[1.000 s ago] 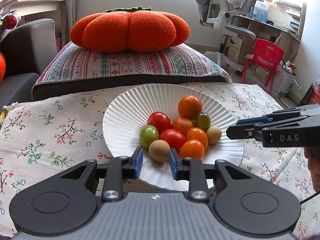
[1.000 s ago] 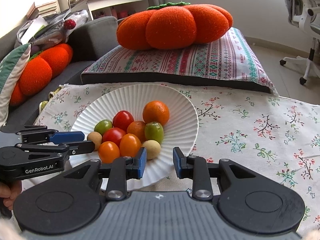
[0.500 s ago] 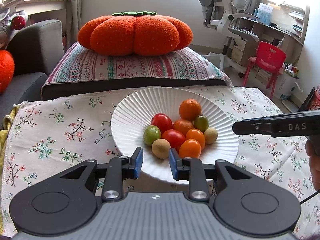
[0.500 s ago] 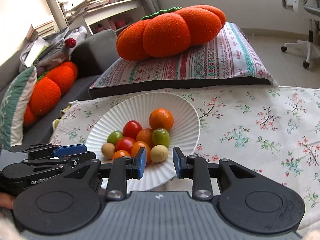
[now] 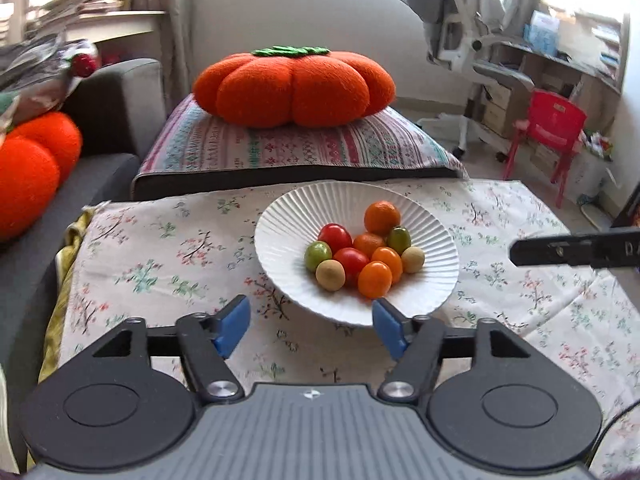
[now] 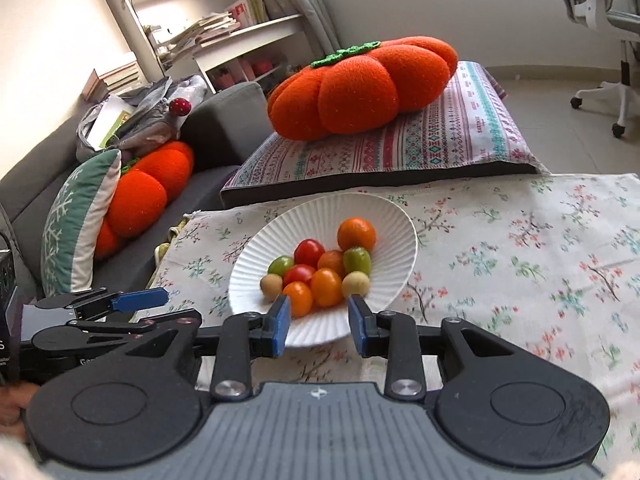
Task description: Organize fruits
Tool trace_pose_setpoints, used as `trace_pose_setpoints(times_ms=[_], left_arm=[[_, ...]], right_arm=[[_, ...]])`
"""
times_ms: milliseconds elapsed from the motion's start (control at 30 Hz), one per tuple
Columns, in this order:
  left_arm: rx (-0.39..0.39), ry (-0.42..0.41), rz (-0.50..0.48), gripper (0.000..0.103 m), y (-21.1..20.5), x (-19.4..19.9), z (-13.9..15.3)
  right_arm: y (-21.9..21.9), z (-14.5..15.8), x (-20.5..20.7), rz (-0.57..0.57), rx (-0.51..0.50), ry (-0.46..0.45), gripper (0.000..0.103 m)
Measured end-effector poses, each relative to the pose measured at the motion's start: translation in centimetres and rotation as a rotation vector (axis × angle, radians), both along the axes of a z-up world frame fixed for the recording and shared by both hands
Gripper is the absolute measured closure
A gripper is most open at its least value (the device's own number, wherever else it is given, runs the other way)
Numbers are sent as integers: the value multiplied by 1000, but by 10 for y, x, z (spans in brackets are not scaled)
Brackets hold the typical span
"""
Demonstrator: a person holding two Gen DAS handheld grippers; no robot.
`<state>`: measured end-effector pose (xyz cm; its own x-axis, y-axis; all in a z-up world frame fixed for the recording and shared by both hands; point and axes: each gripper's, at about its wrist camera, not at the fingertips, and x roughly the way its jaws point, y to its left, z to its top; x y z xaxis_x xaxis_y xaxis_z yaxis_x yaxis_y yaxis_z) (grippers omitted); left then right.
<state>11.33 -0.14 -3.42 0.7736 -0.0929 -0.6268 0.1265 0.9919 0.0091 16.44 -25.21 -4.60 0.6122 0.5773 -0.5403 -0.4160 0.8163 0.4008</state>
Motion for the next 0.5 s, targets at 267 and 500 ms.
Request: trace_pose_setpoints(times_ms=[267, 500], left_arm=[[45, -41, 91, 26, -6, -49, 10], [56, -114, 114, 13, -17, -92, 13]], right_arm=[[-8, 13, -43, -16, 4, -55, 55], [3, 16, -87, -30, -26, -116, 19]])
